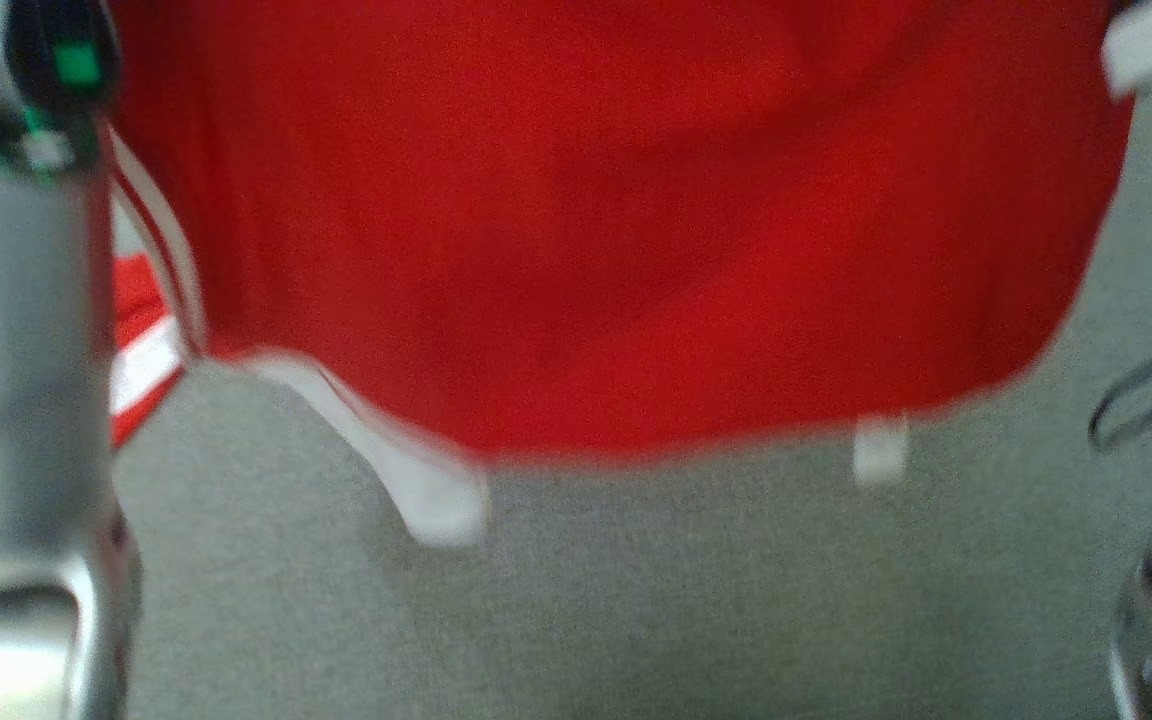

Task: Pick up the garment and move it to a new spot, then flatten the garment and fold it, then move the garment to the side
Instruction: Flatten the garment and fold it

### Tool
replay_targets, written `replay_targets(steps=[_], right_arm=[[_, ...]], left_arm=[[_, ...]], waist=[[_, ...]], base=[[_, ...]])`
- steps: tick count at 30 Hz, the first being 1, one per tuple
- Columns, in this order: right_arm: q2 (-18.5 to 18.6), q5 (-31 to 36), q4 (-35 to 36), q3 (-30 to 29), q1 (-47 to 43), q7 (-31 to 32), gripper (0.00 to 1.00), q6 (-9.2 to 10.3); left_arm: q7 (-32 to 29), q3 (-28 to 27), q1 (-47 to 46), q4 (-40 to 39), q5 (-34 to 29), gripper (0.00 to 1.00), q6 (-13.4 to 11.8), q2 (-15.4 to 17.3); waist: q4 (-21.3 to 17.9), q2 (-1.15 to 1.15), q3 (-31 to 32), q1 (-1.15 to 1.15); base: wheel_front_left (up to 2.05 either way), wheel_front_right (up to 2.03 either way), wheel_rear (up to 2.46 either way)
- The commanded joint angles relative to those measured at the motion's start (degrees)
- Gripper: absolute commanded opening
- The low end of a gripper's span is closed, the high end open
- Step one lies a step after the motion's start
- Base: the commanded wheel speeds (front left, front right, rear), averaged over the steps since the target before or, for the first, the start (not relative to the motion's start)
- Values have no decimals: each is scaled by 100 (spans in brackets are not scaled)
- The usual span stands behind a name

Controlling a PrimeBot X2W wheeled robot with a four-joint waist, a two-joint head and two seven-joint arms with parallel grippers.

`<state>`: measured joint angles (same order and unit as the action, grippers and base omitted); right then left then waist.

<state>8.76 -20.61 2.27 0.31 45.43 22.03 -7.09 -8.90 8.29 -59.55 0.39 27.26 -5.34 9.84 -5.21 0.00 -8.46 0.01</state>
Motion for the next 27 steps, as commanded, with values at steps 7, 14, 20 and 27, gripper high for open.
replay_targets(steps=[7, 14, 20, 27], right_arm=[[201, 23, -2019, 290, 2592, -1356, 0, -40], [384, 23, -3889, 767, 3626, -2908, 0, -40], [460, -295, -4786, 1191, 3539, -3200, 0, -40], [691, -885, -5542, 1925, 2678, -3233, 0, -40]], left_arm=[[790, 11, -2390, 2142, -419, 0, 358, 358], [1732, 134, -3402, 3619, -537, 0, 648, 214], [2002, 315, -3380, 4233, -564, 0, 834, 73], [2251, 377, -2305, 4693, -417, 0, 949, -100]], waist=[[-28, 0, -1482, -1], [126, 0, -1596, -1], [269, 0, -1741, -1], [564, 0, -1789, -1]], base=[[0, 0, 0], [0, 0, 0], [0, 0, 0], [0, 0, 0]])
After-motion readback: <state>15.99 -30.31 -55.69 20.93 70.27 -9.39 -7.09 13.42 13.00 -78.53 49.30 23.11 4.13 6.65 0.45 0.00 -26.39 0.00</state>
